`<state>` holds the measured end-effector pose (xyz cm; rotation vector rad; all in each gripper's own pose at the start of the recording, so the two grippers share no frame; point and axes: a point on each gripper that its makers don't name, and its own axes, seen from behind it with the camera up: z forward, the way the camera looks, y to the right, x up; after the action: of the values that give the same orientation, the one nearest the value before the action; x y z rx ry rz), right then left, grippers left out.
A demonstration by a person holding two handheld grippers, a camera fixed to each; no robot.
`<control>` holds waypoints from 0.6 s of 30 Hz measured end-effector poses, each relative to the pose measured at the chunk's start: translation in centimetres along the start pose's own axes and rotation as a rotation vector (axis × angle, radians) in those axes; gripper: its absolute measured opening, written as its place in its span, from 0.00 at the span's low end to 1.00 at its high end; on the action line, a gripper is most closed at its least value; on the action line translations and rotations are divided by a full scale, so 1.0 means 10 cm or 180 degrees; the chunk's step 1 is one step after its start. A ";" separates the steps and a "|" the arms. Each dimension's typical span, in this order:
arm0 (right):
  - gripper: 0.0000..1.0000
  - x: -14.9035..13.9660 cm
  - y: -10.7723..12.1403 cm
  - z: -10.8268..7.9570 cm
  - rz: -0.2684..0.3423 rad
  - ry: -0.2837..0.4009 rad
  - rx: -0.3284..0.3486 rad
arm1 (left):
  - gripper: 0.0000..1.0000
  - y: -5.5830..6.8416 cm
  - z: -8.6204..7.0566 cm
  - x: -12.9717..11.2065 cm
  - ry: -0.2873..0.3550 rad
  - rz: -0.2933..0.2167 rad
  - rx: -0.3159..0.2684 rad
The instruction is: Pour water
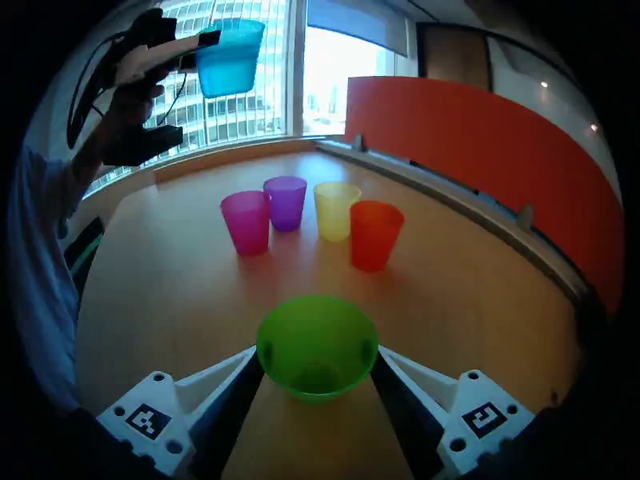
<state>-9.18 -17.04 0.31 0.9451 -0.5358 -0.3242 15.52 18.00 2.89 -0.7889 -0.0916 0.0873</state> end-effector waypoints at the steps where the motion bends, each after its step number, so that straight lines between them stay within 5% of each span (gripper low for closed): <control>1: 0.91 0.03 0.00 -0.02 0.0001 0.0025 -0.0008 | 0.87 0.00 0.00 -0.01 0.0000 -0.0003 0.0000; 18: 0.91 0.63 0.02 -0.31 0.0012 0.0555 -0.0085 | 0.87 0.03 0.03 -0.03 0.0016 -0.0019 -0.0009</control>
<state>-2.23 -17.87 0.83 0.9365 -0.3729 -0.2422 15.23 18.35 2.86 -0.7915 -0.0893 0.0795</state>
